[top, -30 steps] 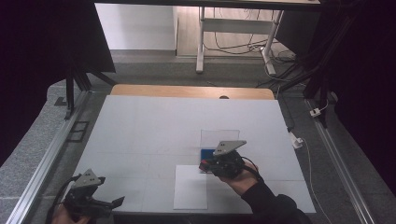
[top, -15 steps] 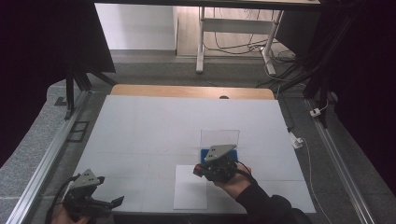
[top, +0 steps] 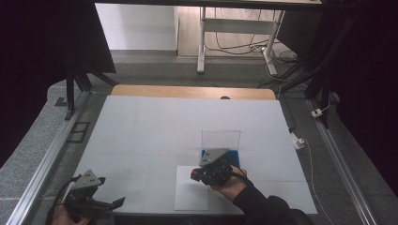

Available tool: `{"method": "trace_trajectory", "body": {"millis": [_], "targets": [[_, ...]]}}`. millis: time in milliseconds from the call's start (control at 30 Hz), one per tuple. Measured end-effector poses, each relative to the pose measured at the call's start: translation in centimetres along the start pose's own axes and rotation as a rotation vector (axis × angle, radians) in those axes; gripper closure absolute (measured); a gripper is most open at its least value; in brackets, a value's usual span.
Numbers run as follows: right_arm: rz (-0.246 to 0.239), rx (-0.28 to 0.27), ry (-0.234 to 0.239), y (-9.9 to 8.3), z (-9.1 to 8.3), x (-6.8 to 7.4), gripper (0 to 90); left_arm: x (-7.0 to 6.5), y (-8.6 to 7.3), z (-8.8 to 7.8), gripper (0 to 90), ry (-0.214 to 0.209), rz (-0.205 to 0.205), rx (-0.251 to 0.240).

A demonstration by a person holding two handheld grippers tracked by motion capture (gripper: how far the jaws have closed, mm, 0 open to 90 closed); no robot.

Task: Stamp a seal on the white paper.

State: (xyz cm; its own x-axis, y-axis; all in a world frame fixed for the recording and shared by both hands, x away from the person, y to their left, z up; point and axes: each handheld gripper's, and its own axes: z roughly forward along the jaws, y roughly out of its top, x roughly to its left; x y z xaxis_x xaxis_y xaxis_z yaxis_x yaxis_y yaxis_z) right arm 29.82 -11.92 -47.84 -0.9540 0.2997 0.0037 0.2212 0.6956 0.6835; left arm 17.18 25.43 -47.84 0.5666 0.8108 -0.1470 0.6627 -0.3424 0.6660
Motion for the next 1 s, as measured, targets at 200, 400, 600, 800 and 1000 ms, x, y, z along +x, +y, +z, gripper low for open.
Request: {"method": "trace_trajectory", "body": {"millis": [200,400,600,800,1000], "targets": [[-0.019,0.019,0.014,-0.1,0.9,0.4,79.9,0.0,0.0,0.0,0.8,-0.002,-0.001,0.002],[-0.024,0.036,0.023,-0.2,1.7,0.5,80.0,0.0,0.0,0.1,0.8,-0.003,-0.001,0.005],[-0.029,0.05,0.033,-0.4,2.2,0.6,80.0,0.0,0.0,0.1,0.9,-0.004,0.001,0.005],[-0.037,0.061,0.038,-0.6,2.6,0.7,80.0,0.0,0.0,0.1,0.9,-0.005,0.002,0.006],[-0.042,0.07,0.04,-0.7,2.8,0.7,80.0,0.0,0.0,0.1,0.9,-0.005,0.003,0.005]]}}
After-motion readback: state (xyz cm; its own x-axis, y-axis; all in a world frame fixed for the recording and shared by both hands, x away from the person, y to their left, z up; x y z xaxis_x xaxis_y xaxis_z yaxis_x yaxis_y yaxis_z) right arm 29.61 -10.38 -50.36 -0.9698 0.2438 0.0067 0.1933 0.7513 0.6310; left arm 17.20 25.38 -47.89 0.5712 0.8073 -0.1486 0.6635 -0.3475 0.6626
